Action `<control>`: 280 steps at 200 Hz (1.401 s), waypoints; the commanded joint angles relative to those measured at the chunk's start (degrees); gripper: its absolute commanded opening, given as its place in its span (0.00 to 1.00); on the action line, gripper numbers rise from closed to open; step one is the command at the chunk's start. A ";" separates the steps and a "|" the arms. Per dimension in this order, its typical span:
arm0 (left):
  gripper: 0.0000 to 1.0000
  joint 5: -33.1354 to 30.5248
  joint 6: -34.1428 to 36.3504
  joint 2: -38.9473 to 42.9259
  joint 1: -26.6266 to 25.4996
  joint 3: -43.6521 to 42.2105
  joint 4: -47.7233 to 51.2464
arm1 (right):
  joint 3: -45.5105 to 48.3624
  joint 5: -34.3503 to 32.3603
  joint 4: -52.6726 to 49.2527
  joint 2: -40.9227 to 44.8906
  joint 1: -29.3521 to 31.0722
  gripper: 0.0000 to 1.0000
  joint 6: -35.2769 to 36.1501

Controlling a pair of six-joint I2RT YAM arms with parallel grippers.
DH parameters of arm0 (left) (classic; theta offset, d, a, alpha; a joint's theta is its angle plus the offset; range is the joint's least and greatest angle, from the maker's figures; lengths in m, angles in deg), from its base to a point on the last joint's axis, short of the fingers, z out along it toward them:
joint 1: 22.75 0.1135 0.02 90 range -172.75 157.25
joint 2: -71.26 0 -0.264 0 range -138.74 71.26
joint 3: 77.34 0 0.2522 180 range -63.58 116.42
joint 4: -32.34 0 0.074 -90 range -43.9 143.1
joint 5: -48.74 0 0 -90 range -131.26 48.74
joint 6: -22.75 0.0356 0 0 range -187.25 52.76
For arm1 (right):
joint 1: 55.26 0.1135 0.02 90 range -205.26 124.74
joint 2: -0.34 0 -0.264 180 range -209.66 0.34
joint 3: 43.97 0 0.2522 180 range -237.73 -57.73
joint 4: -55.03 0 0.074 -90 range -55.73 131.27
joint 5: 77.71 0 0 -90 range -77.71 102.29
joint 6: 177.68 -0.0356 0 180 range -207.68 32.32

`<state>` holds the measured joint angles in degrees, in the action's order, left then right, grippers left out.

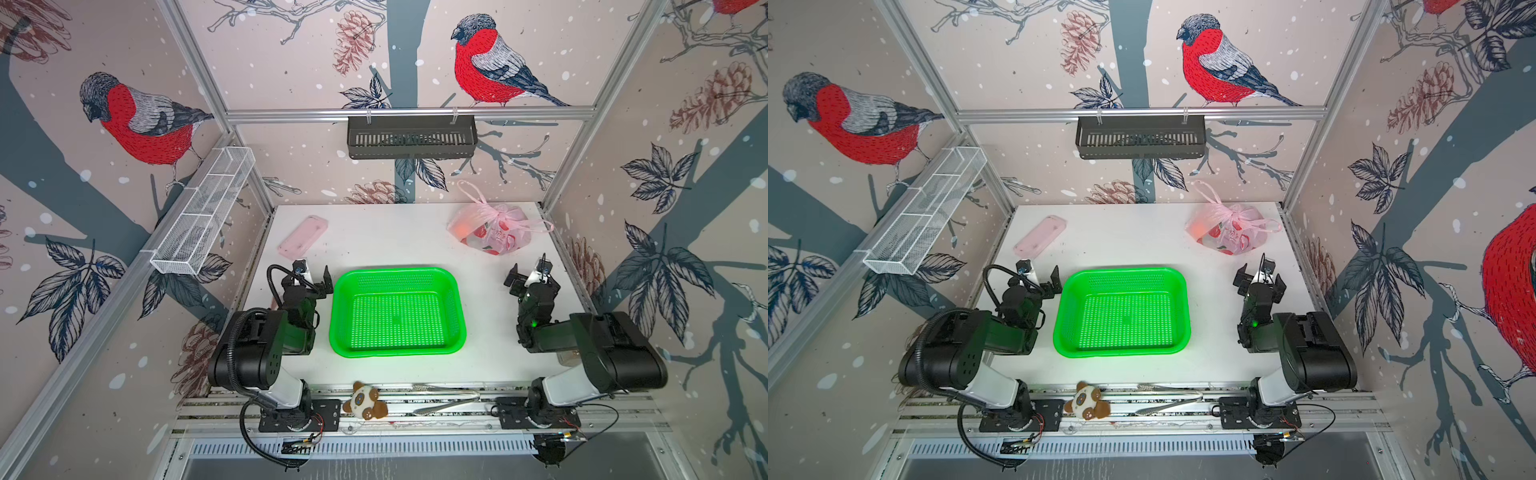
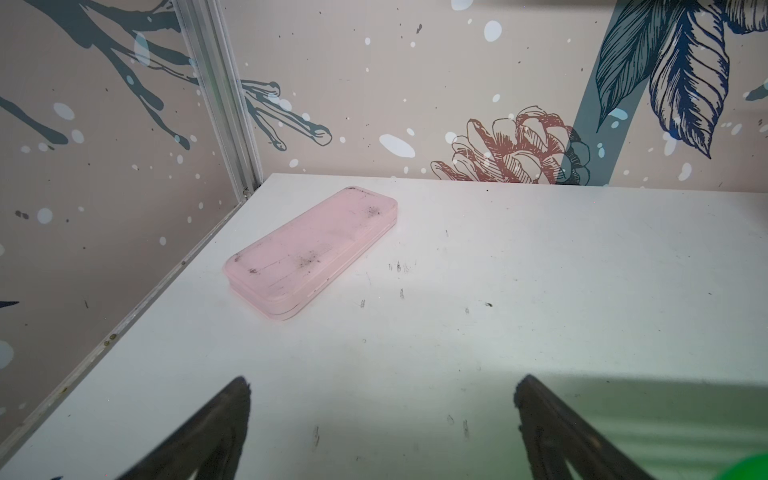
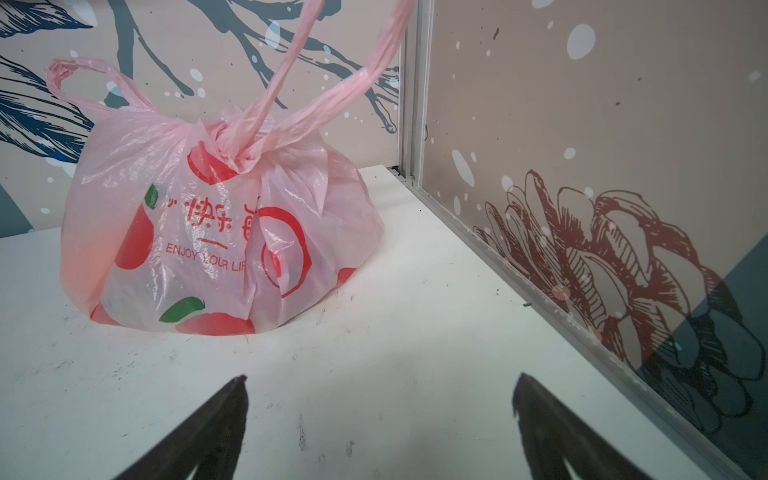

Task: Untie the knot of the plastic bag and take out the fruit

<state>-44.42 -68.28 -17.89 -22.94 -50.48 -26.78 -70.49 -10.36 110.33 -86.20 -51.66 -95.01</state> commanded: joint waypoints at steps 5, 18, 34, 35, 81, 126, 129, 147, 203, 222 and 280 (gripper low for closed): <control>0.99 0.26 1.04 0.11 -0.03 0.01 -2.21 | 0.26 -0.06 1.61 0.41 0.01 1.00 0.20; 0.99 0.25 1.04 0.09 -0.08 0.06 -2.22 | 0.27 -0.08 1.61 0.42 0.01 1.00 0.13; 0.99 0.26 1.04 0.11 -0.08 0.07 -2.18 | 0.27 -0.10 1.69 0.41 0.09 1.00 0.20; 0.99 0.26 1.04 0.11 -0.08 0.08 -2.18 | 0.27 -0.06 1.69 0.41 0.09 1.00 0.21; 0.99 0.24 1.04 0.11 -0.07 0.07 -2.19 | 0.27 -0.08 1.69 0.41 0.09 1.00 0.22; 0.99 0.26 1.04 0.11 -0.08 0.08 -2.19 | 0.27 -0.09 1.69 0.41 0.10 1.00 0.27; 0.99 0.25 1.04 0.13 -0.08 0.06 -2.18 | 0.27 -0.10 1.74 0.45 0.09 1.00 0.22; 0.99 0.26 1.04 0.11 -0.07 0.08 -2.16 | 0.27 -0.09 1.70 0.45 0.05 1.00 0.22; 0.99 0.55 0.96 0.20 -0.07 0.04 -2.33 | 0.36 -0.07 1.78 0.45 0.07 1.00 0.21; 0.99 3.50 2.17 0.86 0.04 0.33 -1.23 | 0.30 -0.11 1.76 0.41 0.09 1.00 0.14; 0.99 3.72 1.81 12.09 0.02 5.09 16.37 | -1.10 -0.78 -3.76 5.61 1.02 1.00 2.62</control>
<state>-40.51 -66.67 -10.87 -22.94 -48.21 -20.20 -70.27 -10.43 109.74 -84.02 -51.44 -95.01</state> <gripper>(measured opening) 0.989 0.996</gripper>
